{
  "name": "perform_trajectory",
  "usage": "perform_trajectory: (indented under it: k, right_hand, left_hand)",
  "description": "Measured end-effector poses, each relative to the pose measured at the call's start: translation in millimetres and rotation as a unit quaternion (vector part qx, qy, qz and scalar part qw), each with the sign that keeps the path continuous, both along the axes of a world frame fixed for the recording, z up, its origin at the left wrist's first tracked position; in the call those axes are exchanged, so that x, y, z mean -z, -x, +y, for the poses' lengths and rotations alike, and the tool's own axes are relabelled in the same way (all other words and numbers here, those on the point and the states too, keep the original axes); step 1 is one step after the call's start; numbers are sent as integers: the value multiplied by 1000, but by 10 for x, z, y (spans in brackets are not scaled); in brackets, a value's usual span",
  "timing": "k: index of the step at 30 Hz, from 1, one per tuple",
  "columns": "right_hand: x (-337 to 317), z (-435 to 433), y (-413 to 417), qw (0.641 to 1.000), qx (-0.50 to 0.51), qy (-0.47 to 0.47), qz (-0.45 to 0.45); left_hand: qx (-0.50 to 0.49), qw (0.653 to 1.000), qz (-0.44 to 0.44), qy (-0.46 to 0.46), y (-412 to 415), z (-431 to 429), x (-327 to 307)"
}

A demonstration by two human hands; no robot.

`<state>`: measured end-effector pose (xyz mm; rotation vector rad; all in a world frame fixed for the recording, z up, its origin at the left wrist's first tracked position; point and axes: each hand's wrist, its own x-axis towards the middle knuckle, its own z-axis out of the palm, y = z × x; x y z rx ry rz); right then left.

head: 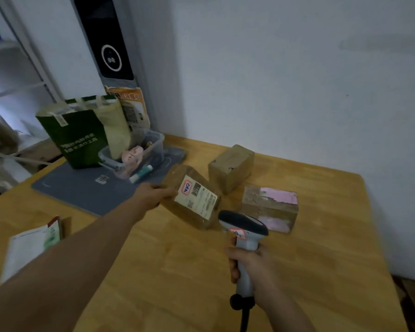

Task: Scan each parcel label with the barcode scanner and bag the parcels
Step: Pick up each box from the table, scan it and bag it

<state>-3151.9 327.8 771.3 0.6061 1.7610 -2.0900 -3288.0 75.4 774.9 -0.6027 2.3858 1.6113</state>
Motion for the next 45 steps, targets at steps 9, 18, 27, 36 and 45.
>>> perform_trajectory:
  k: [9,18,27,36,45]
  right_hand:
    - [-318,-600,-271,994,-50,91,-22]
    - [-487,-1188,-435,933,-3,338,-121]
    - [-548,-1496,-557,916,52,382,-116]
    - [-560,-1571,-592,911,61,390,-118]
    - [-542,-1612,-594,913,59,385,-123]
  left_hand:
    - [-78,995,0,-65,-869,-766,-89]
    - [-125,990,39,-57,-1506,-1150,-71]
    - [-138,987,71,-41,-1744,-1244,-67]
    - [-137,988,65,-32,-1778,-1372,-18]
    - [-140,987,71,-29,-1747,-1369,-2]
